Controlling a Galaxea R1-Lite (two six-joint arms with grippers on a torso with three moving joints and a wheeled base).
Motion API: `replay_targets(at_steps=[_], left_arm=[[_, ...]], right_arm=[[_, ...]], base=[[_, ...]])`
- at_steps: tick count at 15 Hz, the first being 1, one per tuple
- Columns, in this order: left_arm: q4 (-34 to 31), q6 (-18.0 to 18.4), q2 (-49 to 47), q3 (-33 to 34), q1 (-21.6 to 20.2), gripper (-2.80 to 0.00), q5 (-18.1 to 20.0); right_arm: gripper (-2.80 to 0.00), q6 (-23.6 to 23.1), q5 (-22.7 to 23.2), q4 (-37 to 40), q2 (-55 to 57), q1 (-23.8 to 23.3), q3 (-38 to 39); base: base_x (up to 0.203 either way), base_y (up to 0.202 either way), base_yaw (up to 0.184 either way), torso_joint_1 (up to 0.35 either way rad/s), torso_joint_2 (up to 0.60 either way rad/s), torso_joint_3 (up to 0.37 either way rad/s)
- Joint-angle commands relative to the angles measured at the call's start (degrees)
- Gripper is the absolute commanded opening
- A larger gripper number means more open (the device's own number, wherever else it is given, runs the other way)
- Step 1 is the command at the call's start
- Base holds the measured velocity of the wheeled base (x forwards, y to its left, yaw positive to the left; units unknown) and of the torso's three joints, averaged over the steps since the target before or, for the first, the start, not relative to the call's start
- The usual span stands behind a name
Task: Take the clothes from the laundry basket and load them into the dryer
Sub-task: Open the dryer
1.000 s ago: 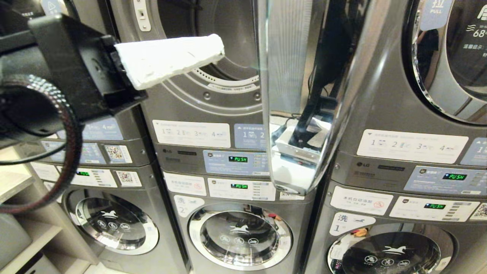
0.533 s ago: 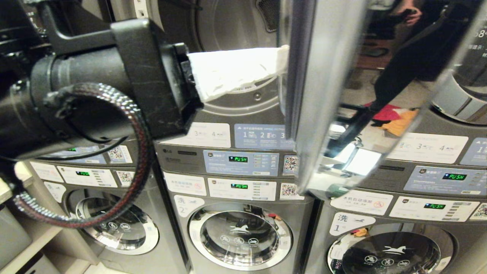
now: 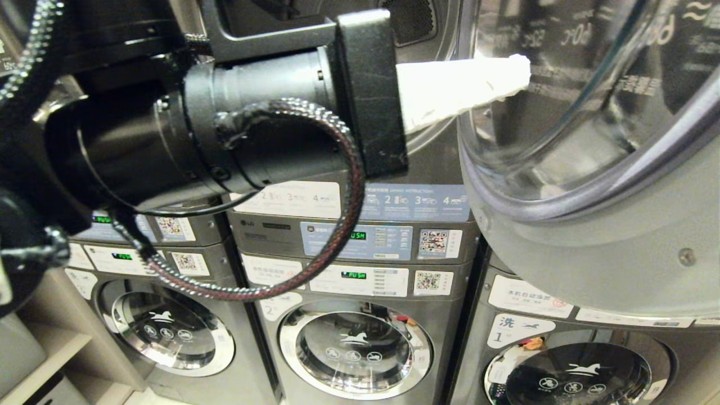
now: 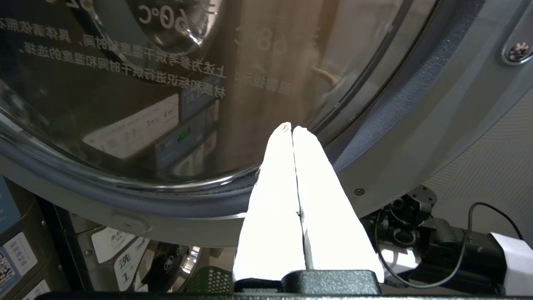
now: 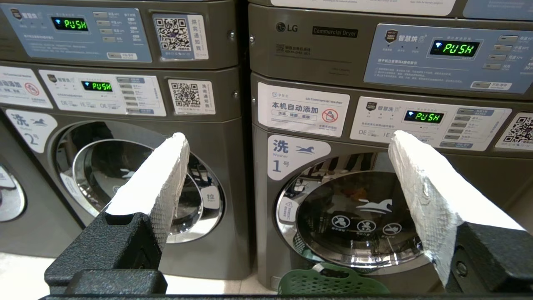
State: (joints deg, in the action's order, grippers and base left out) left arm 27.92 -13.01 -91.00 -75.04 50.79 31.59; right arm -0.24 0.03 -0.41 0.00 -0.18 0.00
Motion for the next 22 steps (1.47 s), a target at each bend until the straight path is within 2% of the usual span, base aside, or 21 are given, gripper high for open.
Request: replay_targets(at_steps=[1, 2, 3, 4, 6, 7, 8, 10, 12, 14, 17, 20, 21, 22], left_arm=[[0.1, -0.1, -2.3, -1.4, 0.8, -2.8, -0.7], [0.1, -0.1, -2.2, -1.3, 0.8, -2.8, -2.4], [0.0, -0.1, -2.1, -1.1, 0.8, -2.8, -5.7], [-0.4, -0.1, -2.0, -1.0, 0.5, -2.8, -11.1], [-1.6, -0.2, -1.5, 0.2, -1.5, -2.8, -24.1], [-1.9, -0.3, -0.6, 3.3, -4.2, -2.8, -28.2], [-2.1, -0.4, 0.9, 7.3, -7.1, -2.8, -30.0], [-2.1, -0.4, 5.0, 16.6, -13.7, -2.8, -31.6], [-2.2, -0.4, 10.9, 26.4, -21.1, -2.8, -32.0], [-2.3, -0.4, 17.3, 35.6, -26.0, -2.8, -32.2], [-2.4, -0.7, 26.9, 47.4, -31.1, -2.8, -32.1], [-3.8, -0.8, 33.1, 53.1, -32.8, -2.8, -32.4], [-5.1, -1.4, 34.3, 53.6, -33.3, -2.8, -32.6], [-6.8, -2.2, 35.6, 53.7, -34.0, -2.8, -33.2]], right_arm=[[0.0, -0.1, 0.1, -0.2, 0.1, 0.0, 0.3], [0.0, -0.5, 0.3, -0.6, 0.1, 0.0, -0.8], [0.0, -0.7, 0.9, -0.8, 0.1, 0.0, -2.8], [0.0, -1.1, 3.4, -0.6, 0.1, 0.0, -6.5], [0.0, -1.3, 13.4, 0.2, 0.5, 0.0, -13.4], [0.0, -1.4, 18.0, 0.8, 1.1, 0.0, -16.2], [0.0, -1.4, 21.3, 1.1, 1.6, 0.0, -18.3], [0.0, -1.4, 23.9, 1.3, 3.9, 0.0, -20.9], [0.0, -1.3, 24.3, 0.9, 9.2, 0.0, -24.4], [0.0, -0.7, 24.5, -0.6, 14.2, 0.0, -27.5], [0.0, 2.2, 24.2, -0.9, 16.6, -0.1, -30.6], [0.0, 2.4, 24.5, 0.0, 16.8, -0.5, -31.7], [-2.8, 2.4, 24.8, 0.0, 16.9, -0.4, -32.1], [-2.8, 2.5, 26.4, 0.0, 17.0, -0.4, -32.7]], base=[[0.0, 0.0, 0.0, 0.0, 0.0, 0.0], [0.0, 0.0, 0.0, 0.0, 0.0, 0.0], [0.0, 0.0, 0.0, 0.0, 0.0, 0.0], [0.0, 0.0, 0.0, 0.0, 0.0, 0.0], [0.0, 0.0, 0.0, 0.0, 0.0, 0.0], [0.0, 0.0, 0.0, 0.0, 0.0, 0.0], [0.0, 0.0, 0.0, 0.0, 0.0, 0.0], [0.0, 0.0, 0.0, 0.0, 0.0, 0.0], [0.0, 0.0, 0.0, 0.0, 0.0, 0.0], [0.0, 0.0, 0.0, 0.0, 0.0, 0.0], [0.0, 0.0, 0.0, 0.0, 0.0, 0.0], [0.0, 0.0, 0.0, 0.0, 0.0, 0.0], [0.0, 0.0, 0.0, 0.0, 0.0, 0.0], [0.0, 0.0, 0.0, 0.0, 0.0, 0.0]])
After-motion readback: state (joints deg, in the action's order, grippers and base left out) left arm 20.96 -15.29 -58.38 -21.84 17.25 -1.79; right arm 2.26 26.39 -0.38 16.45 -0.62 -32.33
